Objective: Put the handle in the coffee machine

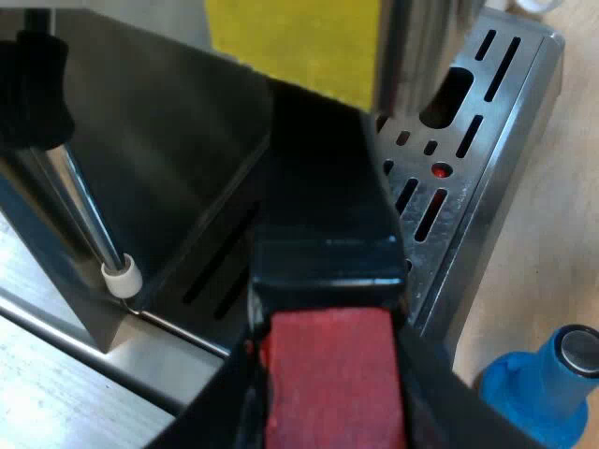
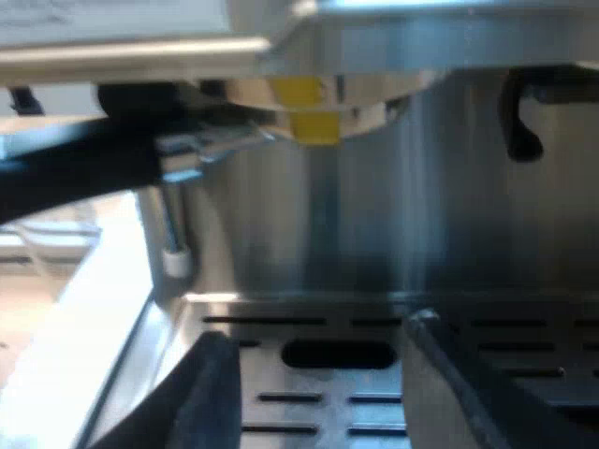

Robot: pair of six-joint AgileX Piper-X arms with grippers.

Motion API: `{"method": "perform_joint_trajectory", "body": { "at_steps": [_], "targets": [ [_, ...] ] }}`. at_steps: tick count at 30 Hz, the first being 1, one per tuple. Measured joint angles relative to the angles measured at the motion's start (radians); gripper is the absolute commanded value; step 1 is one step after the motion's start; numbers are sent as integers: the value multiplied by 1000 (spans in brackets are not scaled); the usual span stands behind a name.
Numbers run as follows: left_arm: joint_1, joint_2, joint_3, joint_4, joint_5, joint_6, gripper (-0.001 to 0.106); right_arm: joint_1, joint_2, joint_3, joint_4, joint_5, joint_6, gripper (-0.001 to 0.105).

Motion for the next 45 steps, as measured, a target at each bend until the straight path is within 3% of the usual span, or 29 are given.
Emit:
{"method": "perform_joint_trajectory", "body": {
  "at_steps": [6,7,8,13,16,18,21,23,42,45],
  "targets": [
    [0,0,-1,2,0,0,0,-55,32,0,-27,-12,-2,38],
    [0,0,-1,2,0,0,0,-58,33,0,-31,-12,-2,26],
    [0,0,-1,2,0,0,0,-66,41,0,-48,-25,-2,24],
    [0,0,-1,4,0,0,0,-100,110,0,-173,-77,-8,24],
    [0,0,-2,6,0,0,0,-108,153,0,-269,-80,-76,24],
    [0,0,-2,6,0,0,0,-108,184,0,-383,-80,-194,24],
    [0,0,-2,6,0,0,0,-111,218,0,-495,-84,-304,24],
    [0,0,-2,6,0,0,0,-117,234,0,-540,-87,-325,24],
    [0,0,-2,6,0,0,0,-204,358,-19,-784,-110,-360,24],
    [0,0,-2,6,0,0,0,-206,375,-24,-818,-110,-397,24]
  ]
}}
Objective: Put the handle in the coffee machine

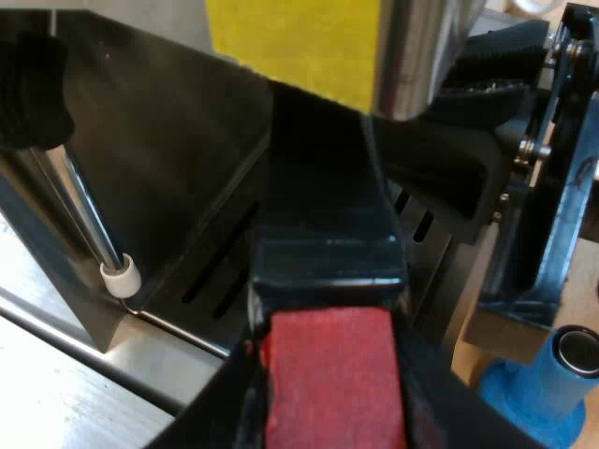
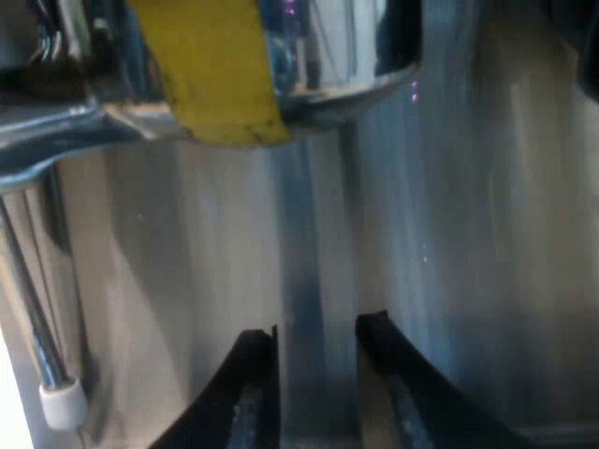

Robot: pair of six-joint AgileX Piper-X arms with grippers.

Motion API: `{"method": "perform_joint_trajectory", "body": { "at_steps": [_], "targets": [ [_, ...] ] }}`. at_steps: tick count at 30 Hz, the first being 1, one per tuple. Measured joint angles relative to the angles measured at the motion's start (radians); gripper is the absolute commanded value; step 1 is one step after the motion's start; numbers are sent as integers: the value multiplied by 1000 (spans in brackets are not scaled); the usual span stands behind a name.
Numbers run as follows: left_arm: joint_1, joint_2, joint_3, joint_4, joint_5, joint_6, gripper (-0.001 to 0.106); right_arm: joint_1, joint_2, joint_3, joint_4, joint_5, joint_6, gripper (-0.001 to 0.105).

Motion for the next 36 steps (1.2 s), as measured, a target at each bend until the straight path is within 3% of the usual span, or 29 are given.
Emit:
{"method": "perform_joint_trajectory", "body": {
  "at_steps": [4,16,18,28,36],
  "targets": [
    [0,0,0,0,0,0,0,-22,14,-29,-52,-53,-84,24],
    [0,0,0,-2,0,0,0,-76,18,-81,-76,-100,-122,24],
    [0,0,0,-2,0,0,0,-76,24,-82,-104,-100,-181,24],
    [0,0,0,-2,0,0,0,-73,39,-82,-161,-103,-205,24],
    [0,0,0,0,2,-5,0,-57,36,-82,-162,-37,-205,24]
  ]
}}
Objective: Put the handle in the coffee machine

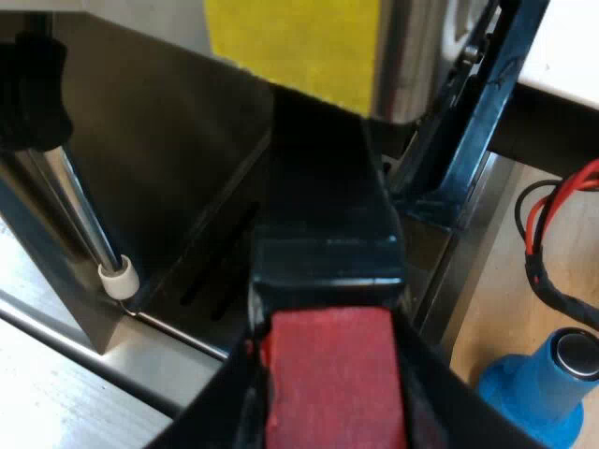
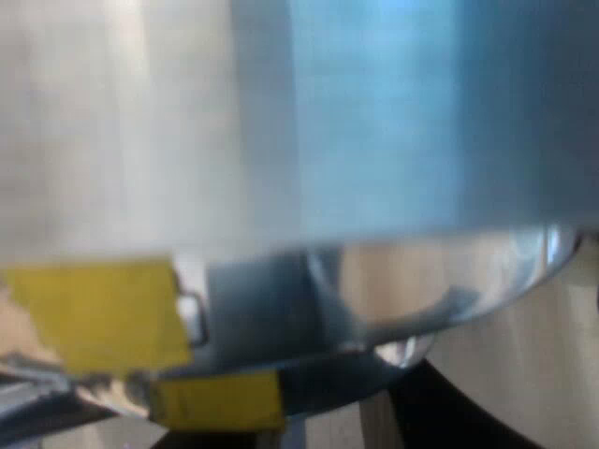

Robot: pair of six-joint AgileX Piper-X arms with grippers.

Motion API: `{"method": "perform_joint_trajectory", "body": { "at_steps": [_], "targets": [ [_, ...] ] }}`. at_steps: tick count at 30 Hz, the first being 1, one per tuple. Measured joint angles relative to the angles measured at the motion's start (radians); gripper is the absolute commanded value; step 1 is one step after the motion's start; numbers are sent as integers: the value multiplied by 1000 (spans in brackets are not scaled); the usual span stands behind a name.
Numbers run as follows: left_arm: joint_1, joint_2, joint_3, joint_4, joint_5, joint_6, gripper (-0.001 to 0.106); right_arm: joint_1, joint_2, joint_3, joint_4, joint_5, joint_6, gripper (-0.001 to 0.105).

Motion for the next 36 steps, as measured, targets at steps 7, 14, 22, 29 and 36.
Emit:
{"method": "perform_joint_trajectory", "body": {
  "at_steps": [7,14,22,29,36],
  "targets": [
    [0,0,0,0,0,-2,0,0,-19,4,29,2,0,20],
    [0,0,0,0,3,-1,42,2,-35,11,60,-8,0,20],
    [0,0,-2,8,33,-4,63,4,-39,13,65,-8,0,20],
    [5,-7,-7,2,2,-4,63,4,-51,17,78,-7,0,20],
    [84,-11,-12,-9,1,-4,63,4,-69,18,120,-8,-1,20]
  ]
}}
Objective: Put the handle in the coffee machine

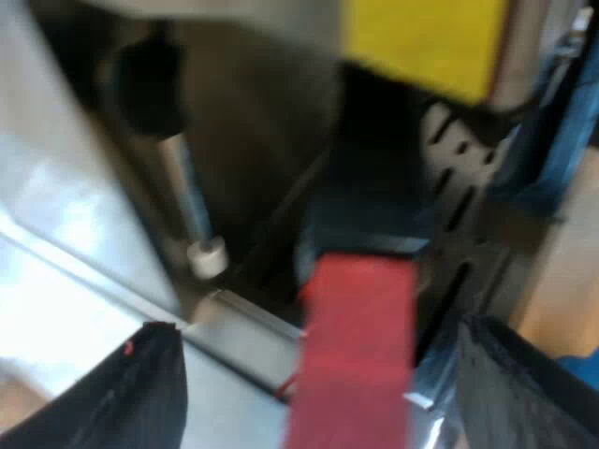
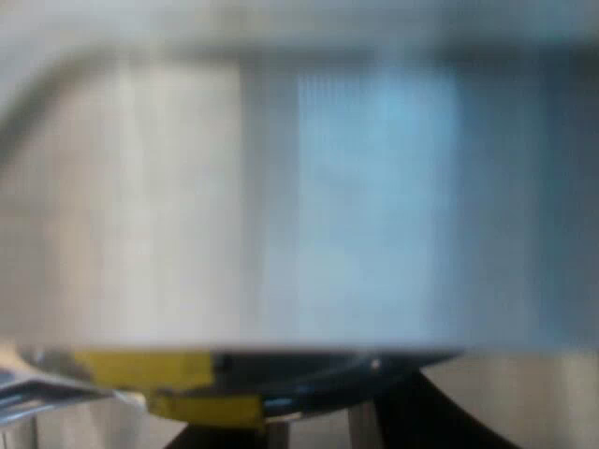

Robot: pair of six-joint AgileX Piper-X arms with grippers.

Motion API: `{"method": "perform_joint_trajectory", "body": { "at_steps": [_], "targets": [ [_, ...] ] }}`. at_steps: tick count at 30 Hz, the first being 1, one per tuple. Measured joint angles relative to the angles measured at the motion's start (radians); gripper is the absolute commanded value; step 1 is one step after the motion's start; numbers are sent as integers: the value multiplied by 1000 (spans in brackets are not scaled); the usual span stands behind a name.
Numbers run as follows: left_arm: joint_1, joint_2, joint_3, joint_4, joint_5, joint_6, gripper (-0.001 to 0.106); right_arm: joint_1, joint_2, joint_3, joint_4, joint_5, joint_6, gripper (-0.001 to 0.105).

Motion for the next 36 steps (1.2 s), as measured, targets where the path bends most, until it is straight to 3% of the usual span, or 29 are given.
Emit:
{"method": "perform_joint_trajectory", "body": {
  "at_steps": [6,13,16,21,22,28,31,36],
  "targets": [
    [71,0,-13,-5,5,0,63,0,-6,5,11,-2,0,20],
    [151,-27,-112,47,81,0,62,0,-6,7,11,-6,0,20],
    [151,-33,-149,73,88,0,49,0,-6,8,11,-6,0,20],
    [151,-33,-189,100,78,0,3,0,-10,9,11,-6,-3,20],
    [151,-33,-193,100,73,0,0,0,-10,11,11,-6,-3,20],
    [107,-33,-220,81,-73,0,1,1,-10,10,11,-6,-3,20],
    [60,-31,-224,66,-112,0,1,1,-10,10,11,-6,-3,20],
    [-26,-20,-226,27,-231,0,1,1,-10,10,11,-6,-3,20]
  ]
}}
